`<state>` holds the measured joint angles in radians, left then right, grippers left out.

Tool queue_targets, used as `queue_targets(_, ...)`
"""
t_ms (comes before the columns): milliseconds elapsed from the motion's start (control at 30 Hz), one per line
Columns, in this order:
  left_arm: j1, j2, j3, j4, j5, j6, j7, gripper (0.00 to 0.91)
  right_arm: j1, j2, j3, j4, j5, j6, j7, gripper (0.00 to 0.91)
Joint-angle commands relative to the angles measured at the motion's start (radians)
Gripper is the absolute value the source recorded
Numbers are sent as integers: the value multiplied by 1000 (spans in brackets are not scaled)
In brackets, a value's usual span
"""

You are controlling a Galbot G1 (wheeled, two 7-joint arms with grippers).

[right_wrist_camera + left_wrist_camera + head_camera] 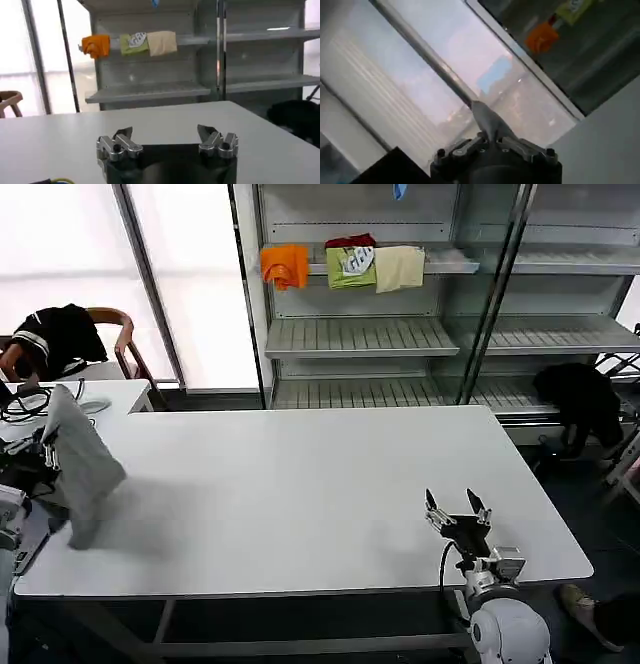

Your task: Fold and organize the clothes.

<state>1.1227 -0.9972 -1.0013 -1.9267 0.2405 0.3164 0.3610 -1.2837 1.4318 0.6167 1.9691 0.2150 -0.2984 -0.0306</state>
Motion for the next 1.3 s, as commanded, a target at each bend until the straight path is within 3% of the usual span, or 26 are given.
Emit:
queue_targets(33,56,36,55,-65,184,-53,72,20,-11,-11,11,-29,13,20,3,907)
queue_targets(100,105,-59,136,-85,261,-88,67,20,-16,-16,17,-37,19,23,4,907)
queue_targets(233,198,-327,329,-71,410,-121,21,30,-24,-25,31,-48,21,26,5,907)
queue_targets(333,221,-420,452,-74,530,-119,6,30,-21,-30,44,-57,21,26,7,907)
queue_targets(467,193,-444,592,-98,535,-49,13,30,-24,-35,54,-60,28,27,9,907)
queue_targets(767,41,-449,733,-62,171,127,-94,30,-37,-42,72,-38,33,23,9,907)
queue_targets(1033,-86,-574,826,131,-86,109,-309,60,-32,-32,57,0,21,4,-5,907)
queue_targets(1067,-98,-594,833,159,-88,108,-336,322,-32,-30,53,2,19,2,-6,907)
queue_targets(1100,-106,-604,838,179,-88,110,-348,907,-30,-27,49,5,14,1,-7,907)
queue_targets(1300,-97,-646,860,185,-134,124,-382,907,-21,-6,-7,30,-3,-17,-33,907)
